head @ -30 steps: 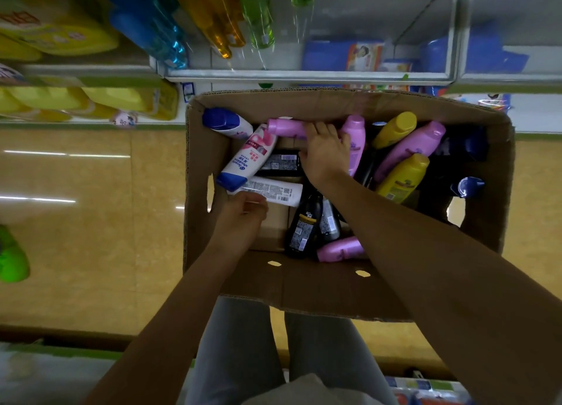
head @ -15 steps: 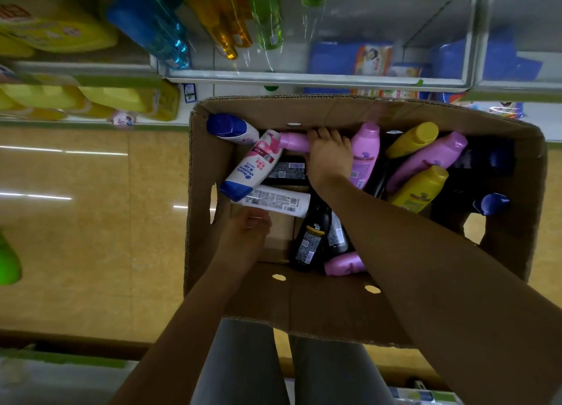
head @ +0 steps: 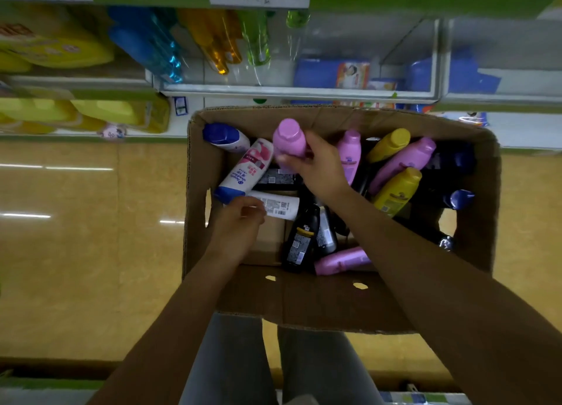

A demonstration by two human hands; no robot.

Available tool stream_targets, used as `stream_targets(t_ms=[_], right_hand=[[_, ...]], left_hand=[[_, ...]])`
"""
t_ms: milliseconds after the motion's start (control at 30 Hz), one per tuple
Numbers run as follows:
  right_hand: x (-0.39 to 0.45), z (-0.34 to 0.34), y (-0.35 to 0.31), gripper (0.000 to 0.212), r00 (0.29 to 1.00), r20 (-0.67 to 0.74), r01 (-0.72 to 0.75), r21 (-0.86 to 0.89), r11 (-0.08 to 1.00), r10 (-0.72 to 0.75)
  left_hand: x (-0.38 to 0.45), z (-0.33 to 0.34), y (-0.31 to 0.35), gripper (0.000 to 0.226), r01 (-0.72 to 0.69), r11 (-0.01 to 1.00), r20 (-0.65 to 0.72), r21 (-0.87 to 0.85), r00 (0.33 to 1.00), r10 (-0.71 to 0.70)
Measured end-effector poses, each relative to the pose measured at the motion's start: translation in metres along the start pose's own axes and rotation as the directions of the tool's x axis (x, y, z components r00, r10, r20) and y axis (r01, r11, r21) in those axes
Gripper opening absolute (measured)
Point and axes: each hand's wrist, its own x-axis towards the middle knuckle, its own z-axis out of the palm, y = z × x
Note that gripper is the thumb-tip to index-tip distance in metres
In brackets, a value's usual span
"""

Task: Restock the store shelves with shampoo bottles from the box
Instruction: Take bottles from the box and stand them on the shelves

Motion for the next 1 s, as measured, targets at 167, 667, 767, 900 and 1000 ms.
stream_targets(t_ms=[167, 667, 767, 900, 1000], right_hand=[[-0.020, -0.036, -0.060, 0.041, 0.990, 0.107, -0.132, 0.458, 0.879, 0.093], [-0.078, -0.121, -0.233, 0.026, 0.982, 0.184, -0.061, 0.561, 0.826, -0.053], [-0.094, -0.128, -0.268, 0.022, 0.983, 0.165, -0.018, 0.507, 0.862, -0.077], [-0.116, -0.133, -0.316, 0.040, 0.997, 0.056, 0.035, 0.358, 0.933, -0.059], [-0.131, -0.130, -0.349, 0.049, 0.998, -0.037, 0.055, 0.302, 0.952, -0.046]], left_hand=[[-0.015, -0.007, 0.023, 0.031, -0.148, 0.984, -0.049, -0.101, 0.988, 0.144], [-0.117, -0.062, 0.110, 0.028, -0.475, 0.842, 0.168, -0.255, 0.836, 0.522], [-0.142, -0.078, 0.119, 0.040, -0.520, 0.798, 0.134, -0.304, 0.806, 0.576], [-0.173, -0.094, 0.132, 0.030, -0.634, 0.715, -0.016, -0.293, 0.751, 0.660], [-0.194, -0.104, 0.137, 0.026, -0.809, 0.587, -0.203, 0.025, 0.571, 0.796]])
